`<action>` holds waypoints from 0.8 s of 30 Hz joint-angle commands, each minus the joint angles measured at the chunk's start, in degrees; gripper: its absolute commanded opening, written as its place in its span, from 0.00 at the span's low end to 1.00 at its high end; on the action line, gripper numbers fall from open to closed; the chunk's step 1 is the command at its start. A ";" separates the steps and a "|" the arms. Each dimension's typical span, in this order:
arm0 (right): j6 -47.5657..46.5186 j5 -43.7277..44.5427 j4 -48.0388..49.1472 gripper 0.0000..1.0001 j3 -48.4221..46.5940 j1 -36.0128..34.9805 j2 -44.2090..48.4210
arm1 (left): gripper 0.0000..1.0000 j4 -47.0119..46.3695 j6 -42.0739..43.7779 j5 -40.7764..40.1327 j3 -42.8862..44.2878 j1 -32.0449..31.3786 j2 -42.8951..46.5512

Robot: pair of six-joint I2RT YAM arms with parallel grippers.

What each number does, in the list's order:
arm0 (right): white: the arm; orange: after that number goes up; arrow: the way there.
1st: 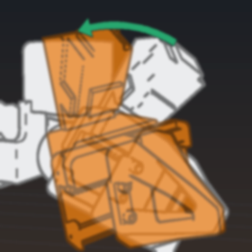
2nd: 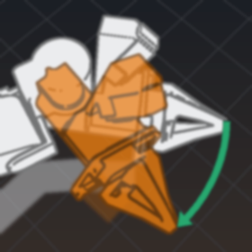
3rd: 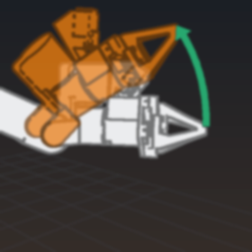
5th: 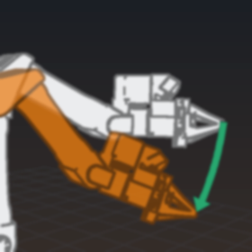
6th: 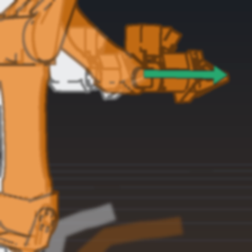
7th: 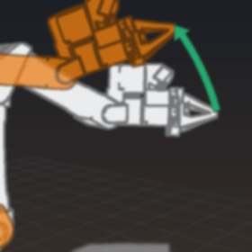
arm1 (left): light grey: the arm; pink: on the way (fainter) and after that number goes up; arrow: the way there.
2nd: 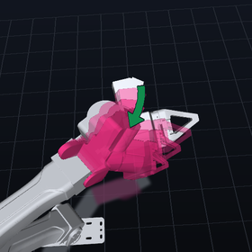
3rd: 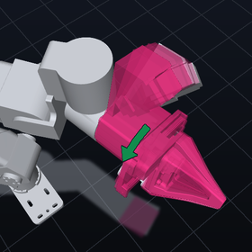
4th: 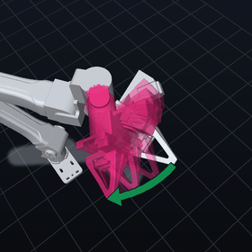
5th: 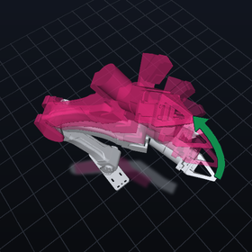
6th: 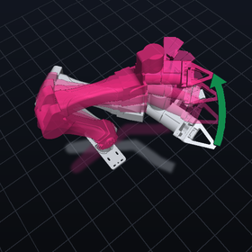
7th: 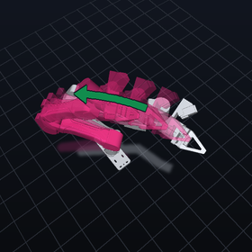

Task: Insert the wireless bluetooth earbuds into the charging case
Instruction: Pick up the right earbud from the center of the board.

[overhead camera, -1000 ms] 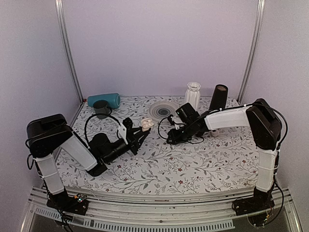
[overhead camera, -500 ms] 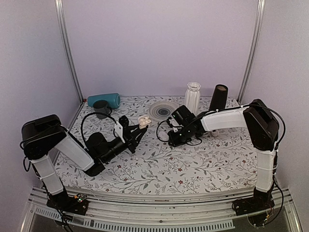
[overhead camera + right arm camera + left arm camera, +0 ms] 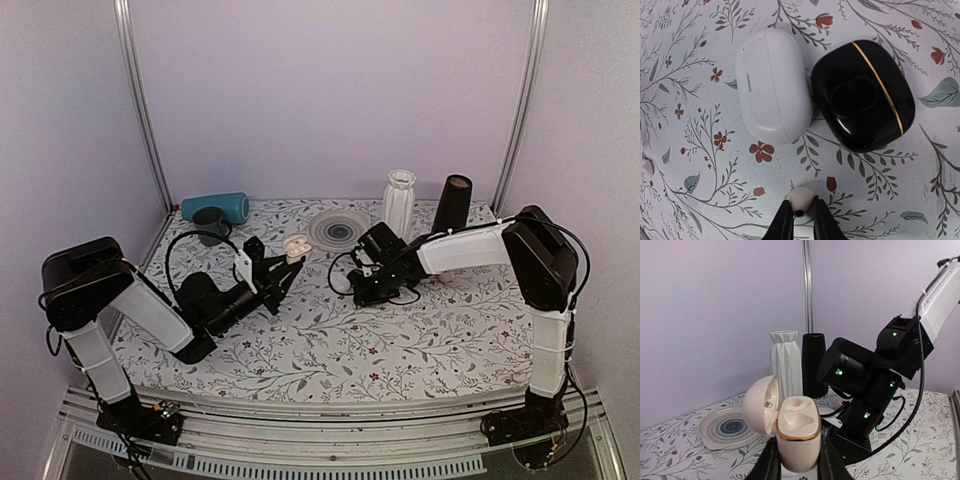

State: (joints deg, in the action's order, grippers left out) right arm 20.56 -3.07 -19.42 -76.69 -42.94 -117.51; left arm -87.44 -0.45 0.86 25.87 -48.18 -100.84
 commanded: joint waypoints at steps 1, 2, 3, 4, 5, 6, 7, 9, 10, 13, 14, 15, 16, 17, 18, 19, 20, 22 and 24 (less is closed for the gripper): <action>2.57 0.60 0.29 0.14 1.94 1.49 -0.09 | 0.00 -4.74 0.36 0.40 0.22 0.73 0.90; 2.91 0.41 0.90 0.14 2.69 1.84 0.34 | 0.00 -4.64 0.40 0.45 0.23 0.71 0.90; 3.17 0.17 1.48 0.14 3.58 2.08 0.88 | 0.00 -4.48 0.44 0.43 0.24 0.73 1.00; 3.73 -0.28 2.16 0.14 4.43 2.51 1.44 | 0.00 -4.28 0.45 0.47 0.25 0.73 1.01; 4.08 -0.72 2.94 0.14 5.45 2.96 2.02 | 0.00 -4.19 0.45 0.50 0.24 0.76 1.07; 4.62 -1.31 3.77 0.14 6.53 3.45 2.62 | 0.00 -4.11 0.45 0.48 0.24 0.74 1.12; 5.42 -2.44 4.64 0.14 7.63 4.19 3.46 | 0.00 -4.02 0.45 0.52 0.26 0.72 1.16; 6.67 -4.91 7.29 0.14 11.14 5.58 5.01 | 0.00 -3.91 0.45 0.57 0.26 0.79 1.24; 7.28 -5.91 8.77 0.16 12.66 6.30 5.67 | 0.00 -3.88 0.45 0.62 0.24 0.79 1.21; 9.11 -7.31 10.98 0.18 15.89 7.50 7.30 | 0.00 -3.49 0.45 0.72 0.31 0.72 1.32; 9.50 -7.37 11.49 0.23 16.54 7.52 7.72 | 0.00 -3.45 0.45 0.82 0.37 0.72 1.29; 9.61 -7.55 11.68 0.25 16.88 7.52 7.93 | 0.00 -3.32 0.45 0.92 0.41 0.77 1.33; 9.87 -7.49 11.62 0.26 16.81 7.52 8.04 | 0.00 -3.23 0.45 1.00 0.49 0.74 1.30; 10.05 -7.55 11.79 0.25 16.81 7.52 8.31 | 0.00 -3.18 0.45 1.02 0.48 0.72 1.31; 10.27 -7.55 12.02 0.25 16.90 7.54 8.80 | 0.00 -3.18 0.44 0.99 0.50 0.74 1.34; 10.57 -7.21 12.09 0.25 16.78 7.45 9.40 | 0.00 -3.10 0.45 0.98 0.50 0.73 1.38; 10.69 -6.42 12.00 0.25 16.57 7.20 10.12 | 0.00 -3.02 0.45 1.03 0.58 0.80 1.46; 10.64 -3.07 10.71 0.23 15.20 6.01 11.29 | 0.00 -2.83 0.43 1.04 0.60 0.76 1.55; 10.38 0.55 7.36 0.21 12.38 4.33 11.38 | 0.00 -2.74 0.41 1.05 0.59 0.80 1.52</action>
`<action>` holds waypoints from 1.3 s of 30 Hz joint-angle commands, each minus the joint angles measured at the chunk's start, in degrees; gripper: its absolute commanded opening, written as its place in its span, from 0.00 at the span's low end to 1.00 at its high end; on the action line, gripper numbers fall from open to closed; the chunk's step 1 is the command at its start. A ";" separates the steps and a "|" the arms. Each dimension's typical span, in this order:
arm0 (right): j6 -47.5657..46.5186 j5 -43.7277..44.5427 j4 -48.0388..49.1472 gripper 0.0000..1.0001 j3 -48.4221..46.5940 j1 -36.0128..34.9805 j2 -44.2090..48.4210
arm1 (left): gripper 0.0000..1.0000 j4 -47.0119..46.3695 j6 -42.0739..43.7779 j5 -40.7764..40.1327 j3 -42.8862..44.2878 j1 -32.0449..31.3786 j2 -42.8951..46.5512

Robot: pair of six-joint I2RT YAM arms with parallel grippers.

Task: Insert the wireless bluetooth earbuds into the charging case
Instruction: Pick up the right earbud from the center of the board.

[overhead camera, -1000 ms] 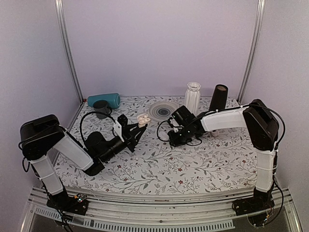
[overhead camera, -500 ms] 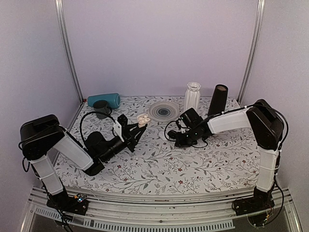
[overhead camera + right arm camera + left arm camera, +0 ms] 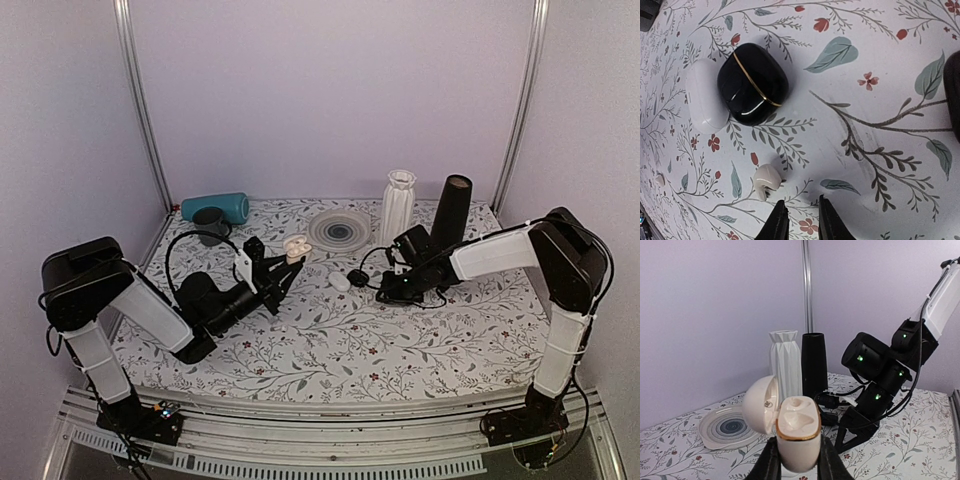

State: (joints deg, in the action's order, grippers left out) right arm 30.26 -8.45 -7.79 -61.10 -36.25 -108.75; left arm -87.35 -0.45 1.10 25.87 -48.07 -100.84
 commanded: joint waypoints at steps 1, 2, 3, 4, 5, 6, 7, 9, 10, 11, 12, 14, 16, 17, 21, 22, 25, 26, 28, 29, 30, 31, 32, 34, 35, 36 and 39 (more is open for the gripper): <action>0.76 7.33 -5.77 0.20 -4.56 -3.19 2.33 | 0.00 -2.82 0.44 0.85 0.65 0.67 1.51; 1.04 8.44 -7.37 0.20 -5.95 -3.98 1.96 | 0.00 -2.82 0.40 0.92 0.67 0.69 1.50; 1.75 9.19 -8.79 0.20 -7.05 -4.63 1.72 | 0.00 -2.75 0.45 0.96 0.81 0.63 1.46; 2.22 9.49 -9.61 0.20 -7.61 -5.09 1.35 | 0.00 -2.67 0.44 1.01 0.89 0.66 1.44; 2.88 9.50 -10.52 0.20 -8.63 -5.41 0.63 | 0.00 -2.65 0.45 1.08 1.00 0.63 1.50; 3.40 9.43 -11.53 0.20 -10.07 -5.55 -0.30 | 0.00 -2.57 0.45 1.16 1.09 0.65 1.52; 4.24 9.43 -12.41 0.20 -11.15 -5.67 -1.27 | 0.00 -2.52 0.45 1.31 1.26 0.65 1.52; 5.21 10.05 -14.03 0.21 -12.90 -5.67 -3.10 | 0.00 -2.52 0.45 1.56 1.37 0.74 1.42; 5.63 10.46 -14.61 0.22 -13.89 -5.67 -3.74 | 0.00 -2.48 0.45 1.66 1.40 0.73 1.45; 5.72 10.93 -15.15 0.23 -14.49 -5.67 -4.35 | 0.00 -2.47 0.45 1.77 1.44 0.70 1.51; 5.83 11.43 -15.67 0.24 -15.01 -5.69 -4.77 | 0.00 -2.47 0.49 1.88 1.44 0.70 1.72; 5.82 12.49 -16.90 0.25 -15.84 -5.72 -5.50 | 0.00 -2.40 0.69 1.94 1.38 0.82 1.95; 5.92 13.45 -17.52 0.25 -16.06 -5.74 -5.68 | 0.00 -2.15 0.83 2.14 1.33 0.90 2.31; 6.03 13.61 -17.72 0.26 -16.07 -5.75 -5.68 | 0.00 -2.03 0.84 2.21 1.37 0.98 2.50; 6.29 13.65 -17.81 0.27 -16.26 -5.93 -6.14 | 0.00 -2.03 0.90 2.48 1.25 1.18 2.82; 6.37 13.49 -17.65 0.28 -16.37 -6.00 -6.39 | 0.00 -2.03 0.90 2.50 1.21 1.20 2.84; 6.22 13.46 -17.89 0.28 -17.50 -6.34 -7.05 | 0.00 -1.99 0.89 2.78 1.12 1.34 2.87; 6.21 13.46 -18.06 0.28 -17.94 -6.45 -7.35 | 0.00 -1.95 0.84 2.82 1.07 1.40 3.02; 6.06 13.50 -18.34 0.28 -18.62 -6.69 -7.86 | 0.00 -1.86 0.97 2.90 0.96 1.44 3.19; 6.11 13.46 -18.47 0.28 -18.80 -6.65 -8.15 | 0.00 -1.90 0.98 2.88 0.94 1.51 3.23; 6.12 13.44 -18.56 0.28 -19.01 -6.74 -8.42 | 0.00 -1.93 0.90 2.89 0.86 1.55 3.21; 6.13 13.45 -18.69 0.28 -19.24 -6.77 -8.74 | 0.00 -1.99 0.89 2.90 0.81 1.58 3.21; 6.13 13.46 -18.85 0.28 -19.37 -6.73 -8.98 | 0.00 -2.09 0.81 3.02 0.79 1.61 3.19; 6.13 13.41 -19.18 0.28 -19.87 -6.78 -9.55 | 0.00 -2.25 0.77 3.04 0.70 1.69 3.19; 6.13 13.33 -19.19 0.28 -20.13 -6.73 -9.74 | 0.00 -2.33 0.66 3.11 0.68 1.81 3.11; 6.13 13.32 -19.33 0.28 -20.36 -6.77 -10.01 | 0.00 -2.42 0.71 3.10 0.72 1.82 3.04; 5.96 13.28 -19.98 0.28 -21.11 -6.74 -10.76 | 0.00 -2.72 0.62 3.29 0.68 1.95 2.86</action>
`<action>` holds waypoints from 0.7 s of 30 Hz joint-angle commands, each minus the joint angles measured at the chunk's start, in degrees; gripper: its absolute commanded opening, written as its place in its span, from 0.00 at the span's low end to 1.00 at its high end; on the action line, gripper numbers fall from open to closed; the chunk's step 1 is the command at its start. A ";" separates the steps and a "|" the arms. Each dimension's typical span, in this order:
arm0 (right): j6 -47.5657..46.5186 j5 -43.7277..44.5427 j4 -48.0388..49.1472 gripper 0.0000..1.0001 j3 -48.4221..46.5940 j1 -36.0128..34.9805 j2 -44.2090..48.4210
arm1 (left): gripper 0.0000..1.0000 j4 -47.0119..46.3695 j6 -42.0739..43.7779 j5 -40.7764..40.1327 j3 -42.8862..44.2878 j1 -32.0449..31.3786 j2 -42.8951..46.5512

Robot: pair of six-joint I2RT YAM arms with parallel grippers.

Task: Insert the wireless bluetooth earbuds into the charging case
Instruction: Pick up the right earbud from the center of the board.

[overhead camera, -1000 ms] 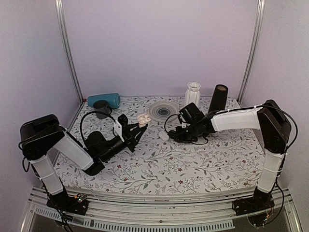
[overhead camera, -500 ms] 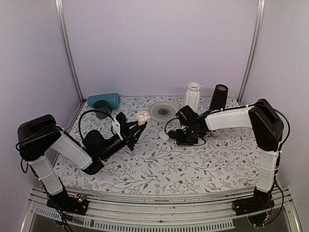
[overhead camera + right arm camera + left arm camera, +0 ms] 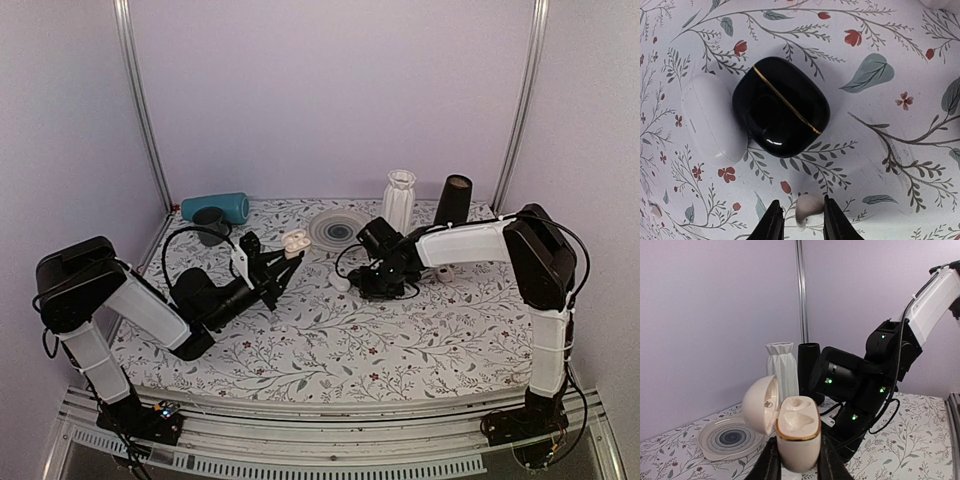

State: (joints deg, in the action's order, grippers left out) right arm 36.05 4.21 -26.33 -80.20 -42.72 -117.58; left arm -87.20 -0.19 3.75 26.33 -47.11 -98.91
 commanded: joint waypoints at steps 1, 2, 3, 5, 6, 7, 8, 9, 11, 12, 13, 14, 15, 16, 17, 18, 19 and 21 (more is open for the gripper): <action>0.03 0.51 -1.52 0.28 -2.24 -0.26 -2.19 | 0.00 -3.01 0.28 0.59 0.22 1.03 0.85; -0.21 0.37 -1.58 0.28 -2.42 -0.29 -2.42 | 0.00 -3.10 0.23 0.64 0.17 1.04 0.83; -0.31 0.24 -1.66 0.28 -2.60 -0.33 -2.69 | 0.00 -3.19 0.19 0.71 0.13 1.07 0.70; -0.65 0.19 -1.91 0.28 -3.25 -0.45 -3.12 | 0.00 -3.48 0.18 0.73 0.05 1.14 0.59; -0.79 0.25 -2.08 0.28 -3.53 -0.56 -3.32 | 0.00 -3.57 0.11 0.78 0.04 1.22 0.57; -1.02 0.32 -2.33 0.28 -3.89 -0.67 -3.50 | 0.00 -3.63 0.00 0.78 0.04 1.23 0.50; -1.19 0.54 -2.63 0.28 -4.21 -0.77 -3.67 | 0.00 -3.67 -0.03 0.74 0.04 1.29 0.42; -1.69 1.00 -3.12 0.28 -4.64 -1.03 -3.92 | 0.00 -3.68 -0.04 0.86 0.05 1.34 0.45; -2.75 2.38 -4.70 0.28 -5.68 -1.57 -4.63 | 0.00 -3.68 -0.13 0.94 0.09 1.47 0.40; -3.53 3.14 -5.30 0.28 -6.08 -1.79 -4.86 | 0.00 -3.68 -0.18 1.01 0.18 1.46 0.39; -4.00 3.96 -5.68 0.28 -6.24 -1.92 -5.09 | 0.00 -3.68 -0.21 1.00 0.20 1.42 0.27; -4.61 4.47 -6.01 0.28 -6.28 -2.05 -5.11 | 0.00 -3.68 -0.22 1.10 0.23 1.50 0.22; -5.39 4.71 -6.14 0.28 -6.28 -2.14 -5.17 | 0.00 -3.67 -0.29 1.16 0.28 1.51 0.19; -6.04 4.91 -6.21 0.29 -6.20 -2.23 -5.20 | 0.00 -3.64 -0.34 1.12 0.30 1.54 0.21; -6.92 5.37 -6.38 0.30 -6.19 -2.32 -5.20 | 0.00 -3.60 -0.45 1.21 0.35 1.56 0.15; -7.68 5.79 -6.52 0.30 -6.15 -2.43 -5.14 | 0.00 -3.55 -0.43 1.23 0.39 1.54 0.09; -8.98 5.91 -6.48 0.30 -6.11 -2.54 -5.26 | 0.00 -3.47 -0.52 1.22 0.39 1.52 0.08; -11.04 5.90 -6.10 0.30 -5.95 -2.64 -5.37 | 0.00 -3.35 -0.47 1.22 0.48 1.52 -0.02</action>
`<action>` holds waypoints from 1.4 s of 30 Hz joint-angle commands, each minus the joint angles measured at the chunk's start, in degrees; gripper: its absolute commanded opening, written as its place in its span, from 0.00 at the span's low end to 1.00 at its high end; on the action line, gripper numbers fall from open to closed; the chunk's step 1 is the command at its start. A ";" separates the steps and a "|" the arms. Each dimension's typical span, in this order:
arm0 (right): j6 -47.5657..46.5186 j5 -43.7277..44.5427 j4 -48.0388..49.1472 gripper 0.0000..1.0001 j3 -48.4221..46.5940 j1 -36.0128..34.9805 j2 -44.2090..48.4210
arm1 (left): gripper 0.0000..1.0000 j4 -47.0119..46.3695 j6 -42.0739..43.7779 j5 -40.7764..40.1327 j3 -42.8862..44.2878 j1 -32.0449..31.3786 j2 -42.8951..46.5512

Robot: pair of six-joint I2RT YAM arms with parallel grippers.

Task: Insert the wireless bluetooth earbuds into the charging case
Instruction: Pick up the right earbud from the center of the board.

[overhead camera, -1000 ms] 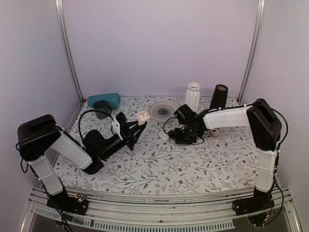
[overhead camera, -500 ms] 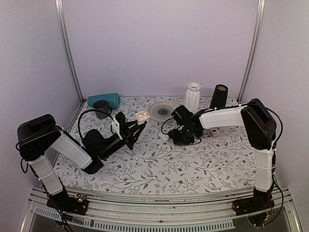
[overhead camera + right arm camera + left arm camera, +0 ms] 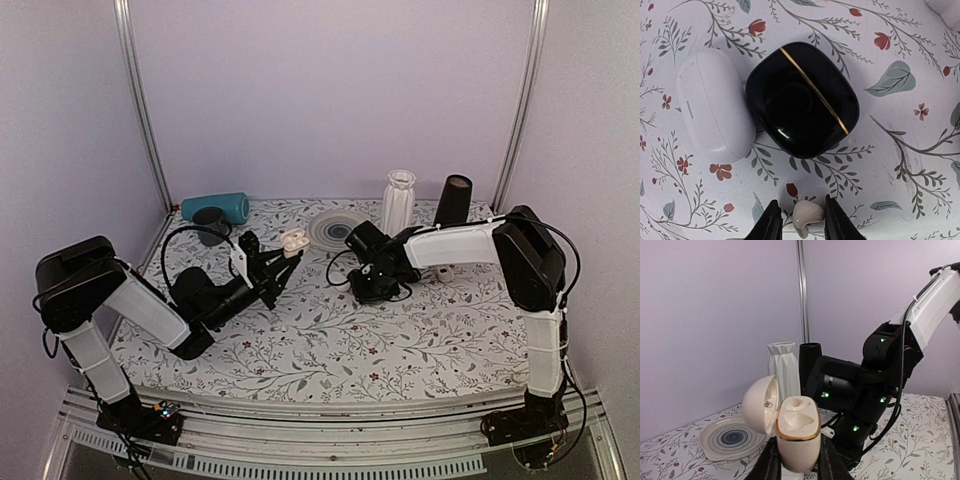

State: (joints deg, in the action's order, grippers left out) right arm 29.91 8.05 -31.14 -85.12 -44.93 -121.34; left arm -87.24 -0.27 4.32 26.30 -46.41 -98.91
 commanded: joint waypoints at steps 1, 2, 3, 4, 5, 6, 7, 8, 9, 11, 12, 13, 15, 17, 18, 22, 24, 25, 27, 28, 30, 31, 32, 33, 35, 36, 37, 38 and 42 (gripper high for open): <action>-6.30 1.93 -1.00 0.31 -1.01 -0.55 -1.56 | 0.00 -3.22 -0.38 0.68 0.58 0.87 0.02; -7.07 1.93 -0.87 0.32 -1.06 -0.59 -1.73 | 0.00 -3.12 -0.35 0.66 0.67 0.82 0.09; -7.92 2.15 -1.12 0.32 -1.36 -0.61 -1.95 | 0.00 -2.90 -0.34 0.69 0.69 0.86 0.23; -8.33 2.63 -1.62 0.33 -1.88 -0.60 -2.34 | 0.00 -2.73 -0.28 0.67 0.74 0.87 0.30; -8.81 3.05 -2.46 0.33 -2.60 -0.61 -2.92 | 0.00 -2.49 -0.21 0.68 0.83 0.87 0.37; -9.04 3.56 -3.31 0.34 -3.42 -0.60 -3.40 | 0.00 -2.31 -0.17 0.58 0.85 0.81 0.40; -9.07 3.91 -4.15 0.34 -4.11 -0.68 -3.80 | 0.00 -2.20 -0.17 0.55 0.85 0.81 0.48; -8.96 4.23 -4.80 0.34 -4.58 -0.64 -4.01 | 0.00 -2.09 -0.14 0.50 0.85 0.82 0.53; -8.83 4.38 -5.43 0.34 -4.95 -0.62 -4.03 | 0.00 -1.97 -0.16 0.51 0.85 0.82 0.60; -8.50 4.72 -6.18 0.33 -5.30 -0.64 -4.14 | 0.00 -1.74 -0.17 0.43 0.86 0.85 0.75; -8.35 4.98 -6.76 0.32 -5.65 -0.65 -4.34 | 0.00 -1.64 -0.17 0.44 0.81 0.86 0.82; -8.10 5.09 -7.45 0.31 -6.21 -0.62 -4.48 | 0.00 -1.54 -0.18 0.54 0.85 0.86 0.88; -7.74 4.94 -8.32 0.30 -6.58 -0.70 -4.54 | 0.00 -1.44 -0.19 0.44 0.90 0.83 0.92; -7.44 4.63 -8.85 0.29 -6.68 -0.69 -4.49 | 0.00 -1.35 -0.19 0.45 0.85 0.81 0.98; -7.29 4.46 -9.04 0.29 -6.78 -0.79 -4.48 | 0.00 -1.35 -0.21 0.50 0.85 0.84 0.99; -7.30 3.68 -10.03 0.28 -7.84 -0.84 -5.11 | 0.00 -1.43 -0.32 0.54 1.01 0.88 0.75; -7.19 3.54 -10.31 0.26 -8.12 -0.88 -5.41 | 0.00 -1.44 -0.34 0.58 1.03 0.80 0.85; -7.16 3.52 -10.33 0.26 -8.13 -0.92 -5.47 | 0.00 -1.40 -0.34 0.59 1.10 0.83 0.90; -7.02 3.42 -10.58 0.25 -8.22 -0.89 -5.71 | 0.00 -1.36 -0.29 0.59 1.12 0.87 0.85; -6.98 3.18 -10.47 0.25 -8.15 -0.87 -5.71 | 0.00 -1.35 -0.26 0.64 1.12 0.81 0.91; -7.05 2.49 -10.10 0.25 -7.96 -0.87 -5.82 | 0.00 -1.31 -0.26 0.74 1.20 0.85 0.86; -7.14 2.42 -10.02 0.25 -8.03 -0.91 -6.00 | 0.00 -1.28 -0.25 0.72 1.20 0.81 0.82; -7.19 2.23 -10.12 0.25 -8.11 -0.89 -6.02 | 0.00 -1.23 -0.38 0.77 1.20 0.81 0.83; -7.23 2.04 -10.16 0.24 -8.08 -0.90 -6.11 | 0.00 -1.26 -0.35 0.76 1.20 0.87 0.86; -7.28 1.17 -10.06 0.22 -8.04 -0.88 -6.19 | 0.00 -1.13 -0.37 0.71 1.21 0.81 0.80; -7.38 0.71 -9.89 0.21 -7.93 -0.87 -6.19 | 0.00 -1.09 -0.41 0.71 1.28 0.87 0.82; -7.40 0.04 -9.64 0.21 -7.76 -0.83 -6.23 | 0.00 -1.04 -0.45 0.84 1.34 0.85 0.77; -7.49 -0.68 -9.17 0.20 -7.47 -0.77 -6.17 | 0.00 -1.01 -0.43 0.84 1.38 0.88 0.73; -7.21 -3.21 -6.10 0.14 -4.55 -0.11 -3.90 | 0.00 -0.55 -0.36 0.87 1.38 0.95 1.02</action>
State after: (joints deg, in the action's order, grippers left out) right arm 22.28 8.78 -39.29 -92.33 -45.32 -125.12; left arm -87.11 -0.27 4.60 26.74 -46.33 -98.91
